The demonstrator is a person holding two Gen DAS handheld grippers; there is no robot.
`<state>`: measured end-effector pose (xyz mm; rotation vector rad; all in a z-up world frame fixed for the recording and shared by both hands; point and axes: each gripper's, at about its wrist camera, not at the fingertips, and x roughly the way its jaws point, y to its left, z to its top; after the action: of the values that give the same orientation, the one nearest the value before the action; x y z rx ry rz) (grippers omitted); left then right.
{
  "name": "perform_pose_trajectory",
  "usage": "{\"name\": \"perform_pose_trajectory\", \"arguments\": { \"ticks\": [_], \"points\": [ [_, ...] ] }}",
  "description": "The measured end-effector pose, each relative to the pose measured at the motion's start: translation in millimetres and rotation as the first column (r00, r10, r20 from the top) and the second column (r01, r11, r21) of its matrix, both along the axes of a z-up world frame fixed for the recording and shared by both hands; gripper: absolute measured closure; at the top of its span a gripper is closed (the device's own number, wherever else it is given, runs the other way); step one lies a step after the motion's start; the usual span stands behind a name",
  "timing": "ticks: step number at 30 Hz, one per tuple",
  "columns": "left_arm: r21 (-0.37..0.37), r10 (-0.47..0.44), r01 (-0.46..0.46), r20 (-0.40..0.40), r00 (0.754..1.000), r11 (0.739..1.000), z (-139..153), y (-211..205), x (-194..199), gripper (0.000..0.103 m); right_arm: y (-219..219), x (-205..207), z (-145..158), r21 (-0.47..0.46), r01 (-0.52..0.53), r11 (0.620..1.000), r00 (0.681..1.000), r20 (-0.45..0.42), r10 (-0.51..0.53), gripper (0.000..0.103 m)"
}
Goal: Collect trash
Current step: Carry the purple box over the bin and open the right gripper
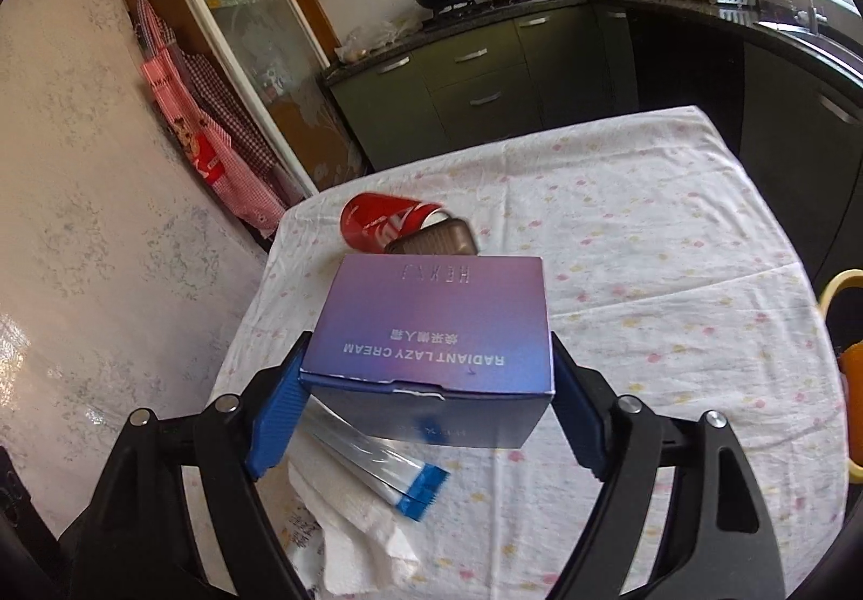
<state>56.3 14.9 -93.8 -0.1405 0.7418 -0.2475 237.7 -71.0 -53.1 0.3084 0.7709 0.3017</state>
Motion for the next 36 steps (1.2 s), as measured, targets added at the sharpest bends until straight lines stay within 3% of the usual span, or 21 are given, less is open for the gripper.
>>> {"name": "perform_pose_trajectory", "arguments": {
  "ticks": [7, 11, 14, 19, 26, 29, 36],
  "points": [
    [0.005, -0.025, 0.025, -0.014, 1.000, 1.000, -2.9, -11.8, 4.9, 0.005, -102.7, -28.6, 9.0, -0.008, 0.230, 0.973, 0.972, 0.047, -0.230, 0.026],
    [0.017, -0.039, 0.040, -0.028, 0.999, 0.999, -5.7, -24.4, 11.1, 0.005, -171.7, -41.9, 3.6, -0.071, 0.409, 0.910, 0.912, 0.056, -0.405, 0.026],
    [0.027, -0.056, 0.057, -0.035, 0.998, 0.998, -7.4, -35.3, 14.2, 0.005, -212.2, -49.2, -8.6, -0.118, 0.487, 0.866, 0.873, 0.028, -0.487, 0.026],
    [0.041, -0.083, 0.085, -0.054, 0.995, 0.996, -10.8, -52.9, 23.3, 0.005, -255.0, -56.0, -33.0, -0.198, 0.545, 0.814, 0.828, -0.021, -0.560, 0.026],
    [0.061, -0.115, 0.119, -0.067, 0.991, 0.991, -12.6, -71.1, 27.6, 0.005, -296.2, -54.5, -60.8, -0.238, 0.549, 0.801, 0.805, -0.109, -0.584, 0.023],
    [0.062, -0.113, 0.117, -0.072, 0.991, 0.991, -13.5, -72.1, 29.3, 0.005, -305.2, -58.3, -64.9, -0.247, 0.580, 0.777, 0.779, -0.110, -0.617, 0.021],
    [0.056, -0.108, 0.112, -0.074, 0.991, 0.992, -14.7, -67.2, 30.4, 0.005, -304.5, -76.6, -54.2, -0.190, 0.587, 0.787, 0.790, -0.081, -0.608, 0.020]
  ]
}}
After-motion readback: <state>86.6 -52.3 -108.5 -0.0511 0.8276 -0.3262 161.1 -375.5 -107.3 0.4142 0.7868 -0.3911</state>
